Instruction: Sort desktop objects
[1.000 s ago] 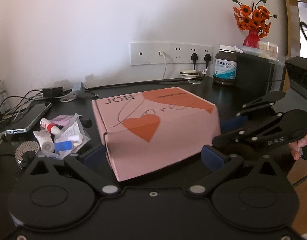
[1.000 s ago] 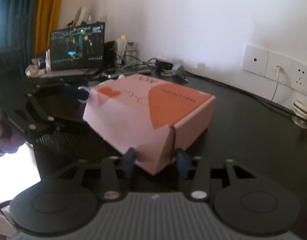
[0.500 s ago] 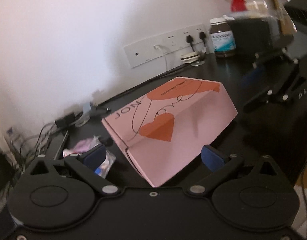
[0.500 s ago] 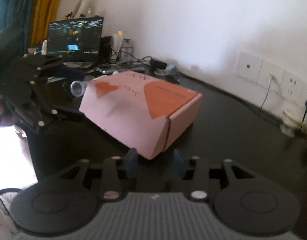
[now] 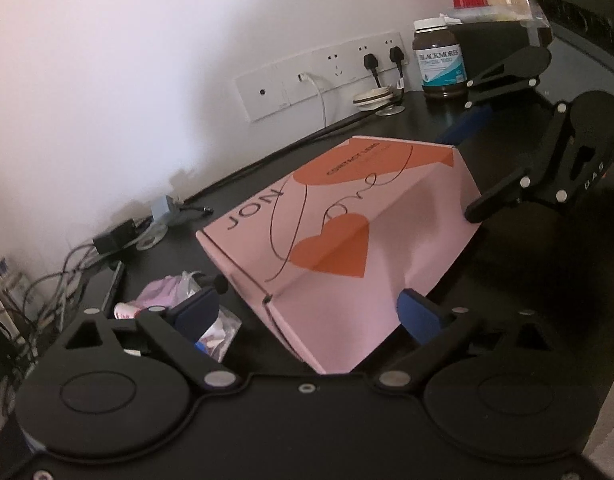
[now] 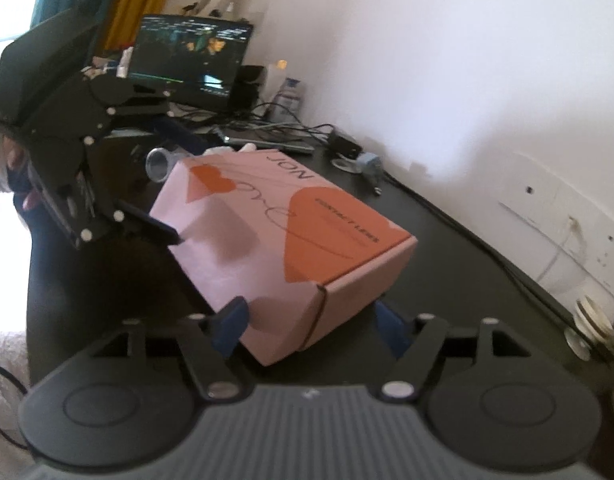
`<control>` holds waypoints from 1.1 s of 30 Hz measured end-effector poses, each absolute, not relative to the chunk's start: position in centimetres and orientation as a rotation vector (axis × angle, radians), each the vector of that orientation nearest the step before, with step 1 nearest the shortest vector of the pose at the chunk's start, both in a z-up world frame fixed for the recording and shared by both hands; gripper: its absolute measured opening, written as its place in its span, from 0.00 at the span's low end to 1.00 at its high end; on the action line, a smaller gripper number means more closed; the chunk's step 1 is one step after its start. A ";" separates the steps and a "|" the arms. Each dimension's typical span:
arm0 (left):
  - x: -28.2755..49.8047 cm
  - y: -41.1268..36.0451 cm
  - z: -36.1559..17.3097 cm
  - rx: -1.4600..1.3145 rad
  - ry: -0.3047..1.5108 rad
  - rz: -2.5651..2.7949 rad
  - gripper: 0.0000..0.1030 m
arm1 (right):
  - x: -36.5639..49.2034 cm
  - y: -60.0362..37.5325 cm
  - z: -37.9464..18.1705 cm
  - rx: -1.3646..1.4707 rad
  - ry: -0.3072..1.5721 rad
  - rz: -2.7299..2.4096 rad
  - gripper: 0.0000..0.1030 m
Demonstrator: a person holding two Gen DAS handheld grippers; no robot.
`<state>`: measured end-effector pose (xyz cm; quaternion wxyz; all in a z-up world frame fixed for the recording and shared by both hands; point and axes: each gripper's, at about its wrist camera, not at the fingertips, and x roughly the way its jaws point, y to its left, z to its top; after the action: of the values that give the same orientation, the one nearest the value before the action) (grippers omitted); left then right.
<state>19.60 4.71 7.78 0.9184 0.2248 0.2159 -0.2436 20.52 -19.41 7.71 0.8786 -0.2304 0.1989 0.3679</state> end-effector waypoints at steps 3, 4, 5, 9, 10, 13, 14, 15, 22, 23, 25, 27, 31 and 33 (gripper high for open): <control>20.4 4.7 7.6 0.452 0.467 -0.542 0.86 | 21.2 -19.2 7.4 -0.476 0.416 0.801 0.70; 20.7 4.5 7.5 0.455 0.471 -0.545 0.87 | 21.5 -19.0 7.3 -0.475 0.415 0.812 0.70; 21.0 4.3 7.4 0.461 0.470 -0.540 0.88 | 21.7 -18.9 7.2 -0.475 0.412 0.821 0.70; 22.0 4.1 7.5 0.435 0.470 -0.532 0.87 | 22.3 -18.5 6.9 -0.466 0.404 0.809 0.73; 22.1 4.1 7.6 0.425 0.470 -0.535 0.86 | 22.4 -18.5 7.0 -0.451 0.407 0.803 0.73; 21.6 3.8 7.7 0.422 0.462 -0.543 0.81 | 22.4 -18.7 7.1 -0.420 0.417 0.783 0.73; 21.4 3.6 7.7 0.425 0.459 -0.543 0.80 | 22.2 -18.9 7.1 -0.416 0.415 0.772 0.71; 21.1 3.4 7.6 0.436 0.453 -0.540 0.77 | 22.0 -19.0 7.1 -0.411 0.413 0.763 0.71; 18.8 2.7 7.7 0.465 0.437 -0.511 0.73 | 18.9 -19.1 7.4 -0.469 0.408 0.683 0.57; 18.5 2.7 7.8 0.461 0.436 -0.508 0.73 | 18.3 -19.0 7.5 -0.482 0.409 0.674 0.55; 17.7 2.6 7.9 0.470 0.423 -0.496 0.71 | 17.1 -18.9 7.5 -0.503 0.398 0.657 0.51; 17.1 2.5 8.0 0.476 0.422 -0.497 0.70 | 15.9 -18.8 7.5 -0.520 0.385 0.639 0.46; 16.3 2.0 8.1 0.485 0.435 -0.502 0.70 | 14.6 -19.0 7.5 -0.520 0.391 0.615 0.44; 16.0 1.8 8.2 0.483 0.443 -0.501 0.70 | 14.4 -19.1 7.6 -0.495 0.405 0.610 0.44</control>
<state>15.98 1.85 8.22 0.9160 0.2349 0.2155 -0.2435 14.45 -19.12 7.63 0.9039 -0.2397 0.1960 0.2949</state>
